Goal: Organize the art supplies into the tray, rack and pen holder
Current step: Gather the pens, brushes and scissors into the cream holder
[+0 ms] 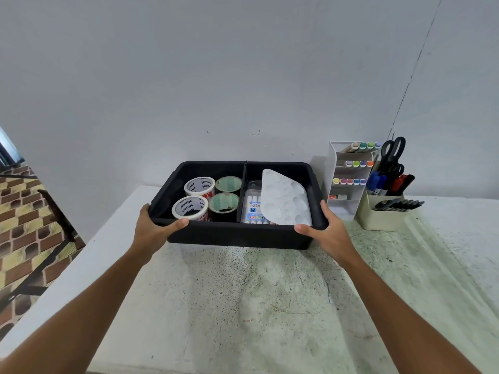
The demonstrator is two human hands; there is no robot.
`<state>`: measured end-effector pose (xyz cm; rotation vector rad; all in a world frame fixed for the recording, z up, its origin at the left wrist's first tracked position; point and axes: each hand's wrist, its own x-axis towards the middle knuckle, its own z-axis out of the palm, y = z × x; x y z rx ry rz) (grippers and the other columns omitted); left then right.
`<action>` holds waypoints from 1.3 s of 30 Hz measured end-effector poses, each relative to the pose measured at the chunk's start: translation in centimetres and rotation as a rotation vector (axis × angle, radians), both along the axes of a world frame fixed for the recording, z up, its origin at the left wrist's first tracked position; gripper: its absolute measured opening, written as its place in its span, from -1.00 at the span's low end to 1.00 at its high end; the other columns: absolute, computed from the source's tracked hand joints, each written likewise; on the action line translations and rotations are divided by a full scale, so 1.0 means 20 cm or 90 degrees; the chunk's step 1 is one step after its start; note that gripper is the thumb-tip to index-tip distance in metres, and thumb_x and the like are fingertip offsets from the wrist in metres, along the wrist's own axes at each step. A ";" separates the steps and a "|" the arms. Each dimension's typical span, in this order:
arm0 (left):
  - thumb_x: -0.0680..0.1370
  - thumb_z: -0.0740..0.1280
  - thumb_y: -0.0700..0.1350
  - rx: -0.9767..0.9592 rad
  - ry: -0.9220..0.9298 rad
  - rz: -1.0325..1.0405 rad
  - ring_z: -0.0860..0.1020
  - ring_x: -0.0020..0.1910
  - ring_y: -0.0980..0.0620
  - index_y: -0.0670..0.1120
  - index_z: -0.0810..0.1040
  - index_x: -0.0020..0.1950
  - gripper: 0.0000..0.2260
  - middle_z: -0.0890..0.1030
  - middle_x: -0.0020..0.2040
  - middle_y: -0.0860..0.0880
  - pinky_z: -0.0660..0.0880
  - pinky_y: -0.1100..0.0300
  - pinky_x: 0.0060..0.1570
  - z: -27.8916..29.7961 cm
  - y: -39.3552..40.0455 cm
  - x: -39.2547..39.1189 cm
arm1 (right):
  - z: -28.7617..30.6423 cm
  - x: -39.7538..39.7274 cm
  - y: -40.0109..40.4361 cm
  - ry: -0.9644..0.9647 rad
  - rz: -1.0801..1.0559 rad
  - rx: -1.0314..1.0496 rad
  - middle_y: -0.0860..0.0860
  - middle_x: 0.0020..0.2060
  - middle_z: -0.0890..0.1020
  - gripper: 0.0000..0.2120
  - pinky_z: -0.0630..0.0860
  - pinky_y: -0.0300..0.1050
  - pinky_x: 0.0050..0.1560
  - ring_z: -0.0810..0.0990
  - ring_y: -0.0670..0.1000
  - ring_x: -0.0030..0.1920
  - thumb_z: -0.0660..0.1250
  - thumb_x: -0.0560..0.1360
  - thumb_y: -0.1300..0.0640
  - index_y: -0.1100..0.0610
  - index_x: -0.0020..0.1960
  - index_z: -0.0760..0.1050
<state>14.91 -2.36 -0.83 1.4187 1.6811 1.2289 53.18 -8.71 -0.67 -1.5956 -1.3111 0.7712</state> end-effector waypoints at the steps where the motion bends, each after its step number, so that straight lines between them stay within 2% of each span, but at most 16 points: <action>1: 0.28 0.59 0.01 0.003 0.003 0.000 0.50 0.16 -0.09 -0.10 0.31 0.37 -0.24 0.49 0.21 -0.08 0.55 0.00 0.08 0.00 0.00 0.00 | 0.00 0.00 0.00 0.000 -0.002 0.000 0.00 0.50 0.24 0.05 0.29 0.05 0.40 0.25 0.07 0.47 0.56 0.26 -0.13 0.06 0.56 0.05; 7: 0.27 0.59 0.02 0.018 0.019 0.002 0.50 0.12 -0.06 -0.10 0.32 0.36 -0.24 0.49 0.20 -0.07 0.55 0.00 0.08 -0.02 0.00 0.01 | -0.02 -0.01 0.00 0.003 -0.010 -0.002 -0.02 0.50 0.24 0.05 0.30 0.05 0.41 0.26 0.06 0.47 0.55 0.25 -0.15 0.03 0.56 0.06; 10: 0.17 0.59 0.21 -0.007 0.066 0.017 0.46 0.20 -0.13 -0.10 0.32 0.36 -0.11 0.44 0.28 -0.13 0.52 -0.09 0.14 -0.01 0.00 -0.01 | -0.02 -0.01 0.00 0.009 -0.010 -0.005 -0.04 0.50 0.24 0.06 0.32 0.03 0.39 0.26 0.04 0.46 0.54 0.24 -0.18 0.03 0.57 0.06; 12: 0.16 0.55 0.29 -0.021 0.145 0.036 0.30 0.38 -0.21 -0.13 0.27 0.44 0.00 0.29 0.42 -0.19 0.38 -0.22 0.29 0.00 0.00 -0.01 | -0.02 -0.01 0.00 0.007 -0.007 -0.007 -0.04 0.50 0.24 0.08 0.33 0.02 0.40 0.27 0.03 0.45 0.53 0.22 -0.21 0.02 0.57 0.05; 14: 0.22 0.57 0.22 0.002 0.240 0.039 0.08 0.50 -0.21 -0.15 0.16 0.52 0.04 0.12 0.53 -0.20 0.17 -0.25 0.39 0.04 -0.01 0.00 | -0.01 -0.01 0.00 0.000 0.000 -0.018 -0.04 0.51 0.23 0.09 0.32 0.00 0.39 0.27 0.02 0.46 0.53 0.23 -0.22 0.02 0.57 0.04; 16: 0.17 0.54 0.27 0.047 0.319 0.003 0.02 0.52 -0.19 -0.12 0.18 0.53 0.06 0.12 0.53 -0.20 0.11 -0.25 0.41 0.11 -0.01 0.01 | 0.02 0.00 0.00 -0.041 0.015 -0.042 -0.02 0.52 0.21 0.10 0.30 0.00 0.39 0.25 0.04 0.47 0.51 0.23 -0.26 0.02 0.57 0.01; 18: 0.15 0.50 0.23 0.080 0.378 -0.061 0.04 0.50 -0.18 -0.08 0.25 0.50 0.01 0.18 0.51 -0.21 0.13 -0.25 0.41 0.18 0.01 0.03 | 0.06 0.03 0.00 -0.111 0.045 -0.084 0.00 0.53 0.18 0.12 0.30 0.02 0.39 0.23 0.06 0.48 0.47 0.23 -0.32 0.01 0.58 -0.03; 20: 0.21 0.60 0.09 0.102 0.419 -0.116 0.11 0.47 -0.18 -0.07 0.26 0.50 -0.06 0.22 0.48 -0.19 0.18 -0.20 0.39 0.23 0.03 0.11 | 0.13 0.08 -0.01 -0.196 0.092 -0.138 0.00 0.53 0.18 0.10 0.32 0.03 0.38 0.25 0.07 0.48 0.43 0.26 -0.37 -0.04 0.58 -0.06; 22: 0.28 0.60 0.01 0.146 0.419 -0.168 0.21 0.43 -0.15 -0.04 0.28 0.48 -0.15 0.28 0.45 -0.14 0.23 -0.08 0.37 0.27 0.05 0.24 | 0.21 0.13 -0.02 -0.295 0.119 -0.164 0.02 0.50 0.27 0.08 0.38 0.06 0.35 0.32 0.07 0.44 0.35 0.23 -0.47 -0.11 0.57 -0.05; 23: 0.30 0.58 0.01 0.164 0.403 -0.195 0.25 0.42 -0.12 -0.03 0.31 0.47 -0.20 0.31 0.43 -0.11 0.25 -0.01 0.35 0.30 0.04 0.33 | 0.26 0.16 -0.02 -0.341 0.115 -0.155 0.02 0.43 0.39 0.06 0.43 0.06 0.30 0.41 0.07 0.37 0.30 0.21 -0.52 -0.13 0.56 0.00; 25: 0.31 0.54 0.06 0.187 0.360 -0.244 0.32 0.39 -0.08 -0.04 0.39 0.42 -0.28 0.38 0.38 -0.09 0.28 0.07 0.32 0.36 0.05 0.53 | 0.37 0.23 -0.02 -0.383 0.096 -0.087 -0.02 0.14 0.62 0.01 0.53 0.03 0.15 0.58 -0.02 0.13 0.22 0.18 -0.56 -0.12 0.51 0.17; 27: 0.33 0.49 0.08 0.204 0.347 -0.284 0.37 0.35 -0.04 -0.03 0.44 0.38 -0.36 0.43 0.35 -0.07 0.30 0.05 0.32 0.42 0.05 0.75 | 0.47 0.32 -0.01 -0.335 0.086 0.022 -0.11 -0.16 0.65 -0.13 0.57 -0.03 0.02 0.61 -0.13 -0.10 0.25 0.23 -0.52 -0.09 0.42 0.36; 30: 0.35 0.40 0.12 0.241 0.330 -0.333 0.42 0.27 0.07 0.01 0.48 0.33 -0.44 0.50 0.28 0.03 0.33 0.10 0.31 0.52 0.06 1.07 | 0.58 0.48 0.05 -0.235 0.066 0.178 -0.13 -0.29 0.62 -0.46 0.55 -0.16 -0.10 0.57 -0.20 -0.27 0.42 0.36 -0.28 -0.03 0.24 0.55; 32: 0.38 0.42 0.10 0.268 0.313 -0.344 0.46 0.23 0.11 0.01 0.51 0.28 -0.51 0.53 0.23 0.07 0.35 0.15 0.28 0.56 0.08 1.25 | 0.64 0.60 0.11 -0.213 0.055 0.236 -0.14 -0.24 0.63 -0.64 0.50 -0.22 -0.18 0.55 -0.19 -0.32 0.45 0.41 -0.11 -0.02 0.17 0.58; 34: 0.44 0.48 0.01 0.276 0.290 -0.345 0.46 0.23 0.13 -0.01 0.51 0.28 -0.57 0.54 0.23 0.07 0.37 0.17 0.28 0.60 0.10 1.41 | 0.69 0.70 0.17 -0.213 0.054 0.263 -0.14 -0.15 0.62 -0.70 0.52 -0.20 -0.18 0.56 -0.14 -0.30 0.44 0.44 -0.01 -0.02 0.15 0.58; 39: 0.46 0.44 -0.06 0.261 0.253 -0.341 0.48 0.24 0.12 -0.01 0.49 0.32 -0.57 0.58 0.19 0.07 0.38 0.12 0.29 0.67 0.19 1.66 | 0.73 0.91 0.31 -0.261 0.081 0.248 -0.07 0.03 0.57 -0.62 0.49 -0.15 -0.01 0.55 -0.04 -0.08 0.39 0.44 0.20 0.02 0.24 0.52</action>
